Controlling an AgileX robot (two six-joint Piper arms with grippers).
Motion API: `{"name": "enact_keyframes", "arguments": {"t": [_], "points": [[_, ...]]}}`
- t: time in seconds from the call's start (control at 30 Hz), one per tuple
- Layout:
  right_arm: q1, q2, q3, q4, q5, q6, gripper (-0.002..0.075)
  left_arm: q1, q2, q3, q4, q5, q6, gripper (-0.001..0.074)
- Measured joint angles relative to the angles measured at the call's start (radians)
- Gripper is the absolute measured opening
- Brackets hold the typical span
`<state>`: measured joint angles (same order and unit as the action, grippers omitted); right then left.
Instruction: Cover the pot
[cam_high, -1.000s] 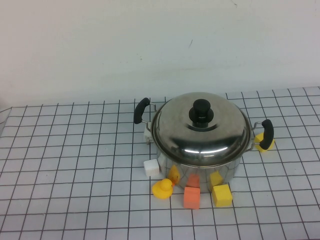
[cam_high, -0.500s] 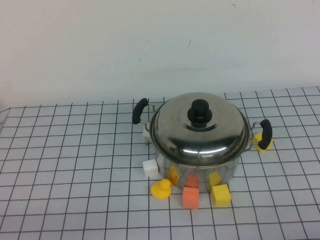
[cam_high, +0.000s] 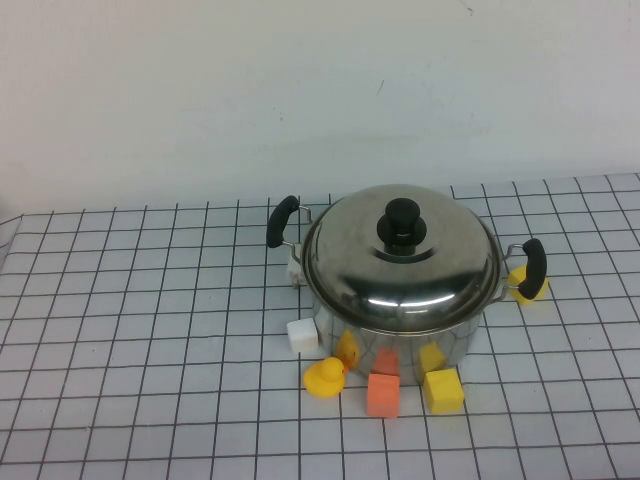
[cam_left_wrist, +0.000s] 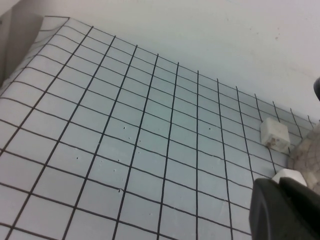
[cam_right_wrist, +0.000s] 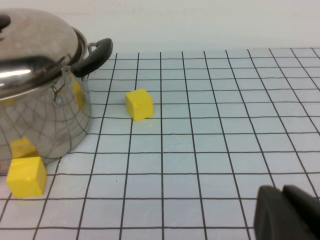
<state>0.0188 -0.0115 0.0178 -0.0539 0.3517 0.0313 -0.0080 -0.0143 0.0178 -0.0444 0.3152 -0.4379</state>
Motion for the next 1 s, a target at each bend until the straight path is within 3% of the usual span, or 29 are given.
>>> {"name": "enact_keyframes", "arguments": {"t": [0.43, 1.0], "points": [[0.000, 0.000, 0.000, 0.000, 0.000, 0.000, 0.0009, 0.000, 0.000, 0.000, -0.090, 0.004, 0.391, -0.0001], [0.000, 0.000, 0.000, 0.000, 0.000, 0.000, 0.0009, 0.000, 0.000, 0.000, -0.090, 0.004, 0.411, -0.0001]]}}
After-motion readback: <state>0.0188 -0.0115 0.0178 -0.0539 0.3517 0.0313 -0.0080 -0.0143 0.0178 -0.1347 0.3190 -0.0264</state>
